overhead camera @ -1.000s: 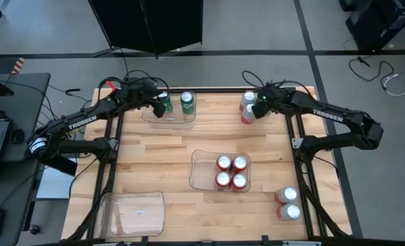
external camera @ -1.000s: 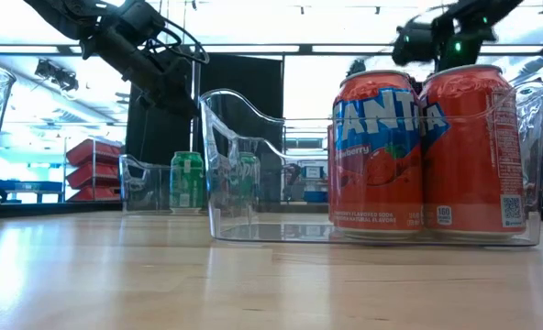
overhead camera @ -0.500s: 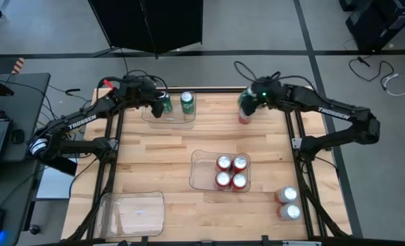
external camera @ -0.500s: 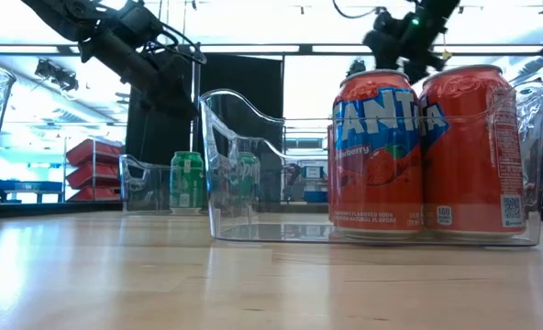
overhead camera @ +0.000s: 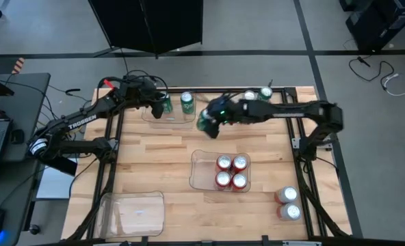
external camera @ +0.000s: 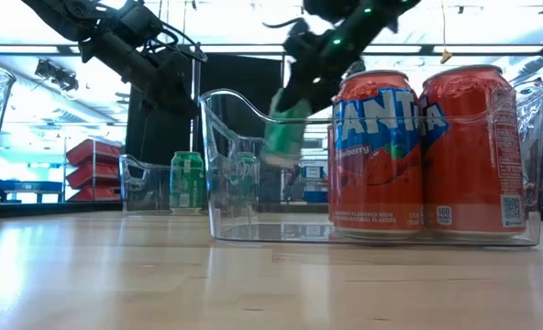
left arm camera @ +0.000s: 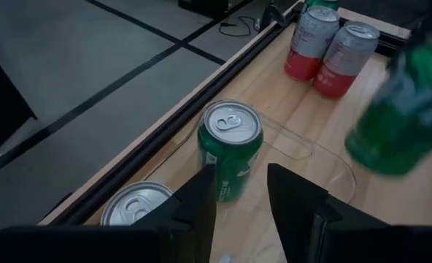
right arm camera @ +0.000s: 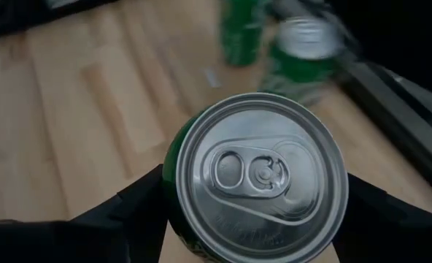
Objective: Sort soda cans
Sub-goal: Put the sprite soda can into the top left transparent bin
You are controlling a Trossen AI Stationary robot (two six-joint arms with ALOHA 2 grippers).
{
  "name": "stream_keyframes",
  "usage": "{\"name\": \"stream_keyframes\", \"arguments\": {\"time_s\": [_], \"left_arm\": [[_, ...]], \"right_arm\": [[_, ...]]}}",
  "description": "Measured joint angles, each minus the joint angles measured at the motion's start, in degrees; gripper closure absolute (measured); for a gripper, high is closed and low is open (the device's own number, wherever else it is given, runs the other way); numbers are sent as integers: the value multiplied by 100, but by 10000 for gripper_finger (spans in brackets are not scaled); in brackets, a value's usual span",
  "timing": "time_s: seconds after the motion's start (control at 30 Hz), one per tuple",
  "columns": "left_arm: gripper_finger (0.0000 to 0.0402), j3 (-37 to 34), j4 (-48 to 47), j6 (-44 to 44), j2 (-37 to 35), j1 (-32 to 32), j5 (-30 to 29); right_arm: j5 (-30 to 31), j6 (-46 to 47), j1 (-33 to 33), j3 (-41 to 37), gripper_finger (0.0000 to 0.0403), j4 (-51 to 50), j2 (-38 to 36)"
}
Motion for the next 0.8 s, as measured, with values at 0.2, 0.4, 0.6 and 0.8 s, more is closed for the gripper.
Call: {"name": "stream_keyframes", "arguments": {"time_s": [0.2, 0.4, 0.6, 0.8], "left_arm": [[276, 0, -98, 4, 0, 0, -2], [276, 0, -142, 149, 0, -7, 93], [276, 0, -168, 155, 0, -87, 192], [276, 2, -192, 157, 0, -228, 199]], "right_arm": [[-11, -261, 390, 579, 117, -98, 925], [-29, -452, 515, 906, 117, -115, 1561], [-37, -510, 505, 1023, 117, 60, 1904], [-56, -622, 493, 1034, 117, 212, 1976]]}}
